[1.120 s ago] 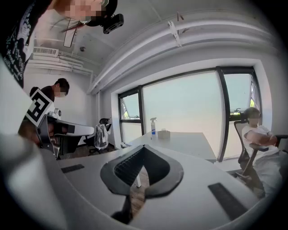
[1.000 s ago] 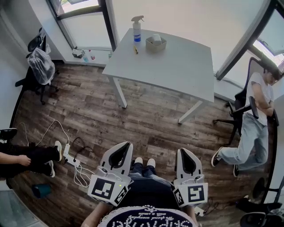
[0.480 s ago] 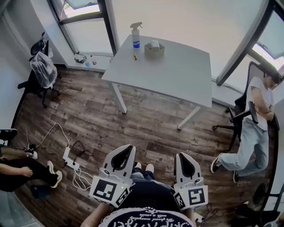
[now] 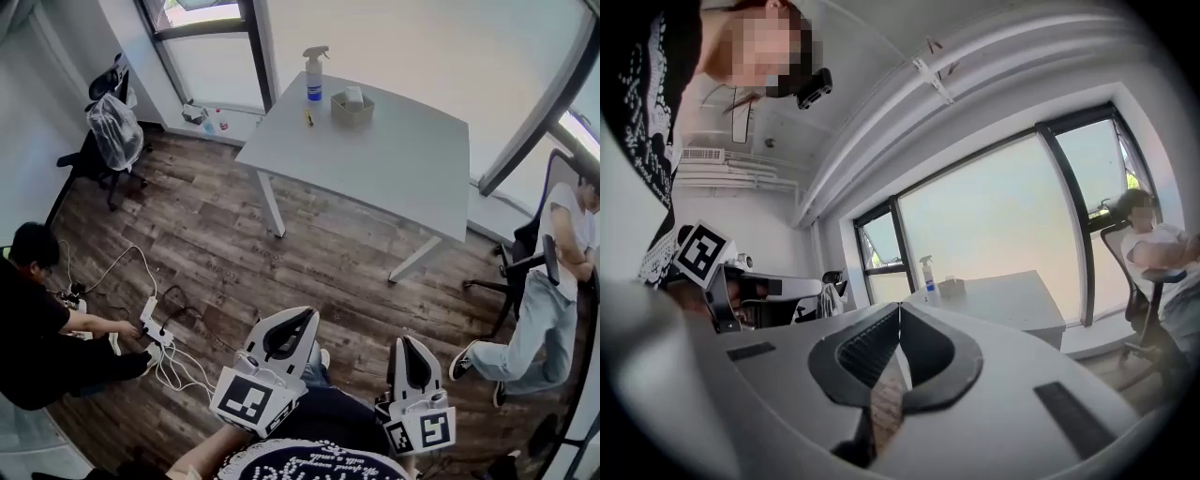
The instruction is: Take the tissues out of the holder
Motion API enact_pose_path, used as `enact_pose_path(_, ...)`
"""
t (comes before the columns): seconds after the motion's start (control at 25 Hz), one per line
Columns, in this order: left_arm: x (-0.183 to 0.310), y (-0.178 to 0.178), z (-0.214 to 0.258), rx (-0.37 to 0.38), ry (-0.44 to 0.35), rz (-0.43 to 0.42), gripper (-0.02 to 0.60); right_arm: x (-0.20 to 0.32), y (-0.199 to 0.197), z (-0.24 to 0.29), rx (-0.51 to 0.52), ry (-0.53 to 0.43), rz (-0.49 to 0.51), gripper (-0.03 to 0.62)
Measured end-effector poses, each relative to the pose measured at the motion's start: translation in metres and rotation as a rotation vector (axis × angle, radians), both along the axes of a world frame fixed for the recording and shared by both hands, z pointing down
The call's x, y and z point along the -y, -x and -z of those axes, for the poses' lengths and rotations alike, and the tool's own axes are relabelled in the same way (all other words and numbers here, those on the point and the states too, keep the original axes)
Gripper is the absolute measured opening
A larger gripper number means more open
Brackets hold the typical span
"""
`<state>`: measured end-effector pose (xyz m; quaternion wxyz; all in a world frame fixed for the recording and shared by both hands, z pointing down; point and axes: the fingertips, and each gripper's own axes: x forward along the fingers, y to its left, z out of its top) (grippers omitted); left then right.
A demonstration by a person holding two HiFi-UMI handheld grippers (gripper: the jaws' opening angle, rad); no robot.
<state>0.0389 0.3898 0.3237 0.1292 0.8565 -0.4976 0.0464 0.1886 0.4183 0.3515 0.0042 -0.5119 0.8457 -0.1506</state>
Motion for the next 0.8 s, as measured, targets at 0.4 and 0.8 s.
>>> enact_pose_path(0.4, 0.048, 0.025, -0.01, -0.02, 0.021, 0.033, 0.002, 0.046, 0.021, -0.02, -0.033, 0.076, 0.04, 0.011)
enact_pose_path(0.8, 0.123, 0.057, -0.002, -0.02, 0.026, 0.013, 0.002, 0.121, 0.052, -0.003, -0.07, 0.066, 0.019, 0.011)
